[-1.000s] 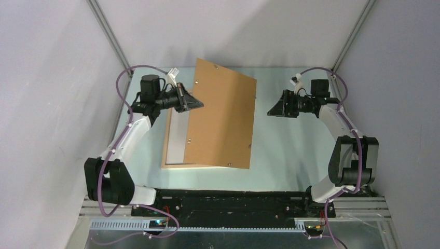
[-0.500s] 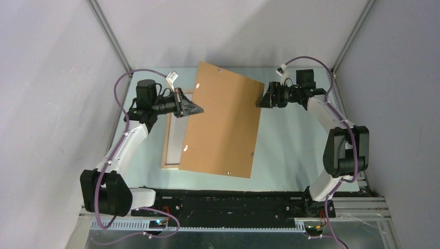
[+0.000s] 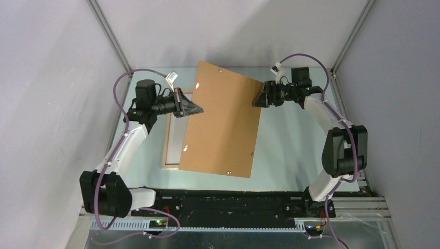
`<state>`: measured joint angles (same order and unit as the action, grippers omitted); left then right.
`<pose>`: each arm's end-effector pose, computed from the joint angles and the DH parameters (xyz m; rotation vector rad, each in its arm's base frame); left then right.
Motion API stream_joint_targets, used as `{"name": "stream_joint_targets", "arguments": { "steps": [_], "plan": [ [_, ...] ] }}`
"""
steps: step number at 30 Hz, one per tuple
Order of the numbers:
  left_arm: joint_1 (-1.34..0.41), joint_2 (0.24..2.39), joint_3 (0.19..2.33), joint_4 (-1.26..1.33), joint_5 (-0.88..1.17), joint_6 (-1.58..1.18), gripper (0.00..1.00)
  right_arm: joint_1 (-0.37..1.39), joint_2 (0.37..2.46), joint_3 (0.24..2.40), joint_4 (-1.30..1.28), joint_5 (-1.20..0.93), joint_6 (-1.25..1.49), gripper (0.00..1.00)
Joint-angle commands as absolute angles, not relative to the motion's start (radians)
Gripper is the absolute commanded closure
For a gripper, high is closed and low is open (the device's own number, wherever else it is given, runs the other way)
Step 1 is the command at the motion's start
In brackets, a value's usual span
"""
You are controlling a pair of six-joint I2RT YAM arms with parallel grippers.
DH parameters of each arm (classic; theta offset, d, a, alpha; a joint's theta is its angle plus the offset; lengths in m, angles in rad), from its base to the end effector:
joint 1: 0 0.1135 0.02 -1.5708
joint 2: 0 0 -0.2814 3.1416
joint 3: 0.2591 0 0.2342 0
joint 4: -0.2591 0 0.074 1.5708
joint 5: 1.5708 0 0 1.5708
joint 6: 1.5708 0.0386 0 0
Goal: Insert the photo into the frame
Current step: Turn over the photo frame item at the center of the board.
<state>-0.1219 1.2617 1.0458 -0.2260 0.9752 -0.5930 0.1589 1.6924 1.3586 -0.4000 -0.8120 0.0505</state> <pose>0.2491 -0.0627 0.3508 0.1841 2.0775 -1.4203 0.3534 0.0850 0.3080 -0.5371 2.1658 1.0389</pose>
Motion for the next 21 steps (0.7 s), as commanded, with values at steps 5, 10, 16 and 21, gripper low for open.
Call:
{"name": "stream_joint_targets", "arguments": {
  "steps": [5, 10, 16, 21],
  "plan": [
    [-0.114, 1.232, 1.053, -0.165, 1.022, -0.599, 1.0, 0.209, 1.646, 1.401, -0.457, -0.74, -0.04, 0.2],
    [-0.114, 1.233, 1.05, -0.165, 1.02, -0.599, 1.0, 0.245, 1.625, 1.401, -0.481, -0.681, -0.1, 0.2],
    [-0.114, 1.23, 1.049, -0.165, 1.016, -0.601, 1.0, 0.294, 1.611, 1.401, -0.509, -0.637, -0.141, 0.2],
    [-0.114, 1.226, 1.048, -0.165, 1.002, -0.605, 1.0, 0.319, 1.6, 1.391, -0.524, -0.621, -0.154, 0.2]
  ]
}}
